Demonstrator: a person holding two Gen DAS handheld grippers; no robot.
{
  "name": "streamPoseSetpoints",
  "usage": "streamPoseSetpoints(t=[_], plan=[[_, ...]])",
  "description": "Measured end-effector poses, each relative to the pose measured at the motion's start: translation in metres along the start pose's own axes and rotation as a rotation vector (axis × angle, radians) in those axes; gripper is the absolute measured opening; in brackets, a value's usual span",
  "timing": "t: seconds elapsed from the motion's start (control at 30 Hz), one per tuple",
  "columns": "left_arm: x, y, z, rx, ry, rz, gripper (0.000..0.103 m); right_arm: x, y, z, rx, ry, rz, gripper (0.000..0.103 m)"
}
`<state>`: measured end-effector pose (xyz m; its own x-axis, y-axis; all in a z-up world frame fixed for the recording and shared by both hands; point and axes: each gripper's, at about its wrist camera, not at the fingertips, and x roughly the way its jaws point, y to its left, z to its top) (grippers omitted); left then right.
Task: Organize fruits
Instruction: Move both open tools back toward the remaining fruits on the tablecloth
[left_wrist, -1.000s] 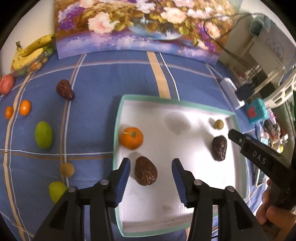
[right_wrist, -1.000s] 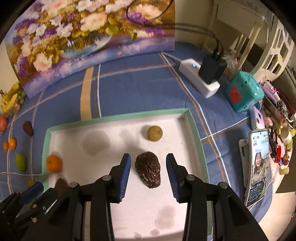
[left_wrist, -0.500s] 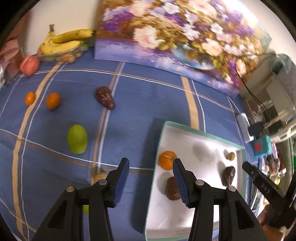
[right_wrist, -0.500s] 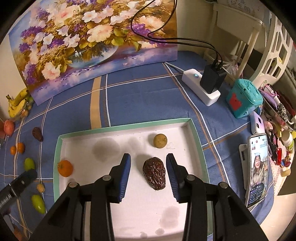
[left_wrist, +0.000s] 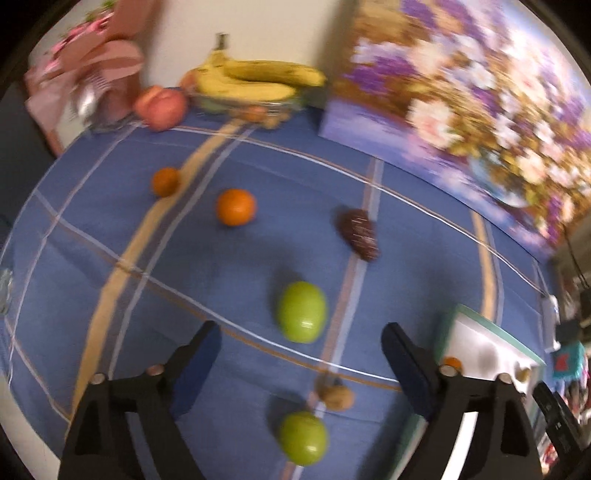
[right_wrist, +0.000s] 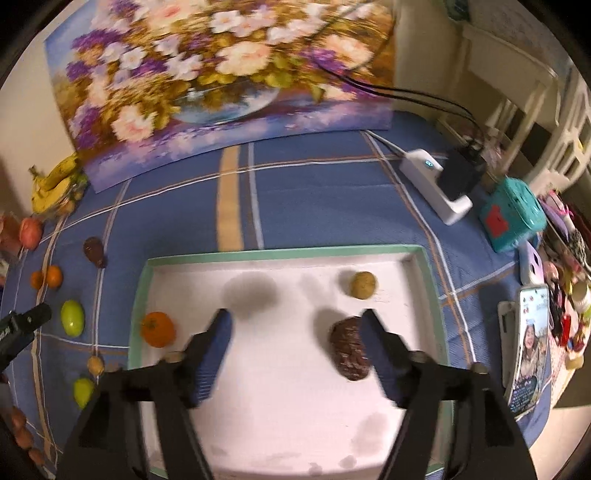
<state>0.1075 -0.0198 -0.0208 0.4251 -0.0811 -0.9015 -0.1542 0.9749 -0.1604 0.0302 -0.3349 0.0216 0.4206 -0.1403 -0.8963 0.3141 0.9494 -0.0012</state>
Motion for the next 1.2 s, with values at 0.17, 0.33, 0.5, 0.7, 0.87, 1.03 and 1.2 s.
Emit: streamPoseSetpoints(t=[0.17, 0.33, 0.5, 0.7, 0.87, 1.03, 1.2], plan=[[0.0, 0.031, 0.007, -0.059, -0.015, 0.058, 0.103, -0.005, 0.023, 0.0, -0.05, -0.015, 0.027, 0.083], [-0.004, 0.056, 0.01, -0.107, -0.037, 0.109, 0.103, -0.007, 0.044, -0.001, -0.079, -0.024, 0.074, 0.089], [-0.009, 0.071, 0.013, -0.127, -0.054, 0.099, 0.103, -0.008, 0.059, -0.003, -0.079, -0.029, 0.128, 0.09], [-0.017, 0.075, 0.017, -0.108, -0.082, 0.081, 0.103, -0.011, 0.074, -0.006, -0.098, -0.053, 0.145, 0.09], [-0.024, 0.08, 0.021, -0.093, -0.101, 0.063, 0.103, -0.009, 0.083, -0.008, -0.099, -0.059, 0.163, 0.09], [-0.029, 0.082, 0.028, -0.067, -0.119, 0.031, 0.103, -0.011, 0.091, -0.01, -0.094, -0.084, 0.169, 0.09], [-0.033, 0.085, 0.036, -0.058, -0.123, -0.044, 0.103, -0.011, 0.094, -0.01, -0.067, -0.092, 0.201, 0.09]])
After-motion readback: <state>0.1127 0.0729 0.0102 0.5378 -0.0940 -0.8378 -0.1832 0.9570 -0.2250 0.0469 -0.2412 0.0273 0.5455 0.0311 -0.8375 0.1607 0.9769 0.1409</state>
